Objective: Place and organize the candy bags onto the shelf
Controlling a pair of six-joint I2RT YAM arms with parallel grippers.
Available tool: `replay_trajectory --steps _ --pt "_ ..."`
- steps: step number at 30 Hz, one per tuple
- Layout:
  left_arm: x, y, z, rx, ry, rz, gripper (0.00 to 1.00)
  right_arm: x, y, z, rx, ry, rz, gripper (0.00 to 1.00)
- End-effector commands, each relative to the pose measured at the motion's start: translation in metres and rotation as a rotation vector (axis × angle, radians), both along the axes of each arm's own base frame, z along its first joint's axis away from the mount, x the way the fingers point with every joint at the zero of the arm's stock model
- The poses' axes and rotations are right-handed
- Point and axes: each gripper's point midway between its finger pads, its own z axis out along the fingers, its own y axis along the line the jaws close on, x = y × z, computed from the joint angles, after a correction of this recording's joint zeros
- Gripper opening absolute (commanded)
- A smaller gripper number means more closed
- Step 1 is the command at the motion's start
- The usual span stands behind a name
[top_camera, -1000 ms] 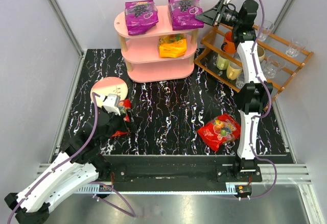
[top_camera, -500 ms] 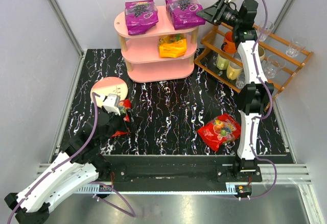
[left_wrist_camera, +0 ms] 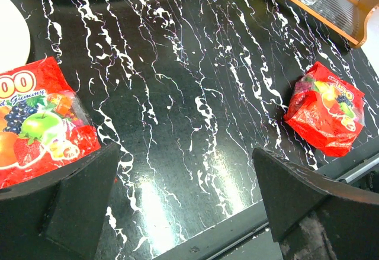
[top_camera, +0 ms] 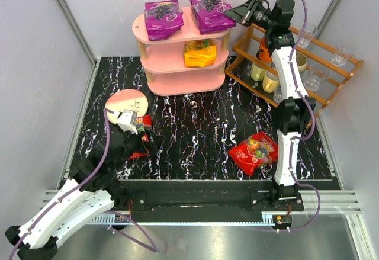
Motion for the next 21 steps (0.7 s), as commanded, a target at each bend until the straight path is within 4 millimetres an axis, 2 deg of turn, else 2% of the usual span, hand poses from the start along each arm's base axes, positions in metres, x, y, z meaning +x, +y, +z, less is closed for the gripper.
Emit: replay_trajectory --steps 1,3,14,17,19,20,21 --pt "0.005 0.003 0.015 -0.021 -0.051 0.020 0.99 -0.015 0.011 0.032 0.017 -0.071 0.018 0.04" --pt "0.004 0.003 0.015 -0.023 -0.053 0.018 0.99 -0.017 0.013 0.033 0.020 -0.071 0.030 0.00" --pt "0.004 0.004 0.013 -0.024 -0.053 0.021 0.99 -0.016 0.031 0.024 0.027 -0.049 0.055 0.00" --pt "0.003 0.004 0.013 -0.026 -0.054 0.022 0.99 -0.015 0.037 0.019 0.023 -0.038 0.041 0.00" --pt "0.003 0.004 0.013 -0.025 -0.052 0.022 0.99 -0.015 0.039 0.024 0.028 -0.043 0.010 0.00" --pt "0.003 0.005 0.013 -0.027 -0.053 0.024 0.99 -0.013 0.042 0.018 0.024 -0.027 0.000 0.00" --pt "0.003 0.005 0.013 -0.026 -0.052 0.024 0.99 -0.014 0.041 0.025 0.025 -0.044 -0.031 0.00"
